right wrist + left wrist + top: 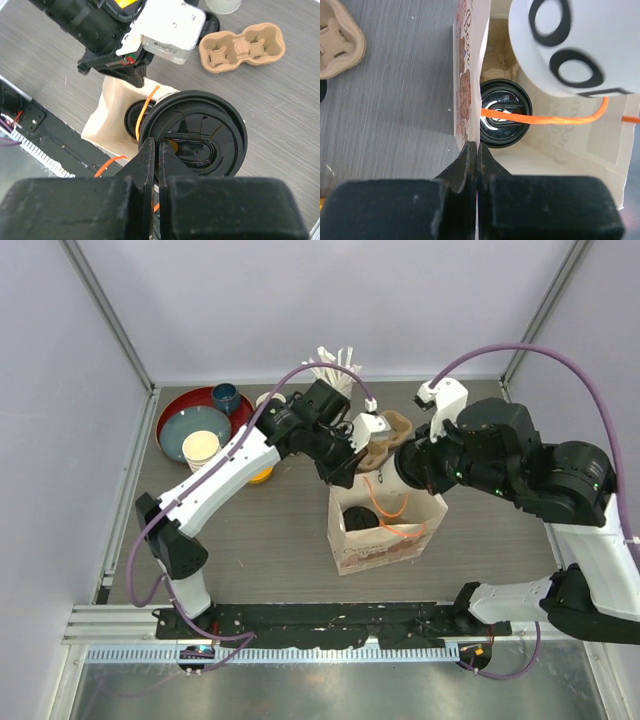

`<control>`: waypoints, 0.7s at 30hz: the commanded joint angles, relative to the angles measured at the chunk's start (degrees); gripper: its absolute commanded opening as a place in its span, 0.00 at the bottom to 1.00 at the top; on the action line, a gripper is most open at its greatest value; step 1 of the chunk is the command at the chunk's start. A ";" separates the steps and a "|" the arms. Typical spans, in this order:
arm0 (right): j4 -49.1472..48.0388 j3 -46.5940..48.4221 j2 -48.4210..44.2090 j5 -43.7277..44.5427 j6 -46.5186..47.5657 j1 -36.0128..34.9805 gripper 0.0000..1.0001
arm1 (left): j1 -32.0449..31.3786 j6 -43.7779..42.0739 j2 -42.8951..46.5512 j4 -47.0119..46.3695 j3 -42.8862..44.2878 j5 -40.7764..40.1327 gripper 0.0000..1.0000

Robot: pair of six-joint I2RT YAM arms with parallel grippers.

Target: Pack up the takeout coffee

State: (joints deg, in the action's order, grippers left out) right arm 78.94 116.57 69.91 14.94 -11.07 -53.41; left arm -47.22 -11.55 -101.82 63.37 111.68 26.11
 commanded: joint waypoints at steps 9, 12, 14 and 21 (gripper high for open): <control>6.93 -5.12 6.11 -4.48 5.09 0.06 0.01 | 7.23 -7.43 5.40 6.50 -1.64 3.16 0.00; 4.22 -9.07 6.91 -5.18 6.67 0.32 0.01 | 7.41 -7.61 5.67 6.15 -2.78 3.86 0.00; 0.28 -12.75 6.99 -7.99 7.29 0.58 0.01 | 7.58 -7.78 5.58 5.88 -3.13 4.82 0.00; -6.77 -21.90 8.75 -11.41 10.81 3.13 0.01 | 8.28 -7.43 6.54 4.30 -4.36 5.36 0.00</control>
State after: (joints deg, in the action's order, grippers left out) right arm 76.97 98.37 78.81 7.03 -3.44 -52.21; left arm -39.44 -18.46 -97.80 68.36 108.03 29.65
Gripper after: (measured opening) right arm 0.049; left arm 0.011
